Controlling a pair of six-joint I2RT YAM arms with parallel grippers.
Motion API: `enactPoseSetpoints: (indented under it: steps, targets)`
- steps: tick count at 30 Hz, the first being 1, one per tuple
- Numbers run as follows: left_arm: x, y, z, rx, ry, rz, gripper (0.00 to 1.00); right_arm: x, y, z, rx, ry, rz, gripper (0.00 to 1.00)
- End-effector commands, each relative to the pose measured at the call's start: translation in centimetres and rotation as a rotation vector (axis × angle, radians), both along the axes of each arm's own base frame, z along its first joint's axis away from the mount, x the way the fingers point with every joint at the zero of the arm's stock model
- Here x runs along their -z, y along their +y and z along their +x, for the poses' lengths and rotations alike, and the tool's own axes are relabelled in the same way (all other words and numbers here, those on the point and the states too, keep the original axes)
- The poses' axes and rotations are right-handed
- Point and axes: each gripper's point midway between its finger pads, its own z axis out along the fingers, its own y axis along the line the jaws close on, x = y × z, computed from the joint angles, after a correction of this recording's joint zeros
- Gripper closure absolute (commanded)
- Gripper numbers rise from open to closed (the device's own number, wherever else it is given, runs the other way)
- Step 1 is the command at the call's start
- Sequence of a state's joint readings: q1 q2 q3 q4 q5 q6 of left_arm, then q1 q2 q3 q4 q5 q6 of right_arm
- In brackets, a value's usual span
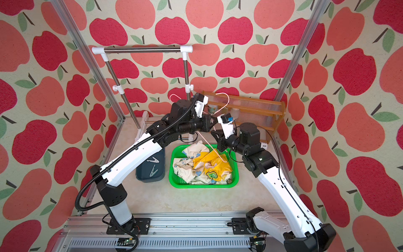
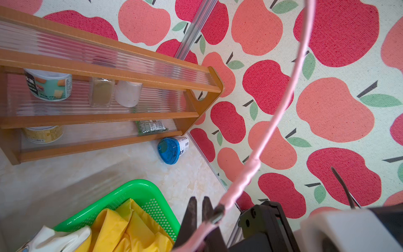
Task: Remove the clothespins securing jackets to the hanger
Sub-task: Place the hanger at the clothesline.
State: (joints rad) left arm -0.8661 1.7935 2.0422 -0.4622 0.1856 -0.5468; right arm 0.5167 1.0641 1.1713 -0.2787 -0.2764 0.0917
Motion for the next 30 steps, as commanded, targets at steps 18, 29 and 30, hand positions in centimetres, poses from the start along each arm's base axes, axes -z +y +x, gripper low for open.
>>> enactPoseSetpoints:
  steps: [18, 29, 30]
  targets:
    - [1.1, 5.2, -3.8, 0.28, -0.029, 0.111, 1.0, -8.9, -6.3, -0.1, 0.115, -0.127, 0.164, 0.4]
    - [3.0, 5.5, -7.6, 0.414, 0.066, 0.144, 1.0, -12.4, -4.1, -1.4, -0.174, -0.095, 0.342, 0.43]
    - [3.1, 5.4, -7.6, 0.417, 0.065, 0.145, 1.0, -12.4, -4.0, -1.6, -0.187, -0.093, 0.347, 0.44]
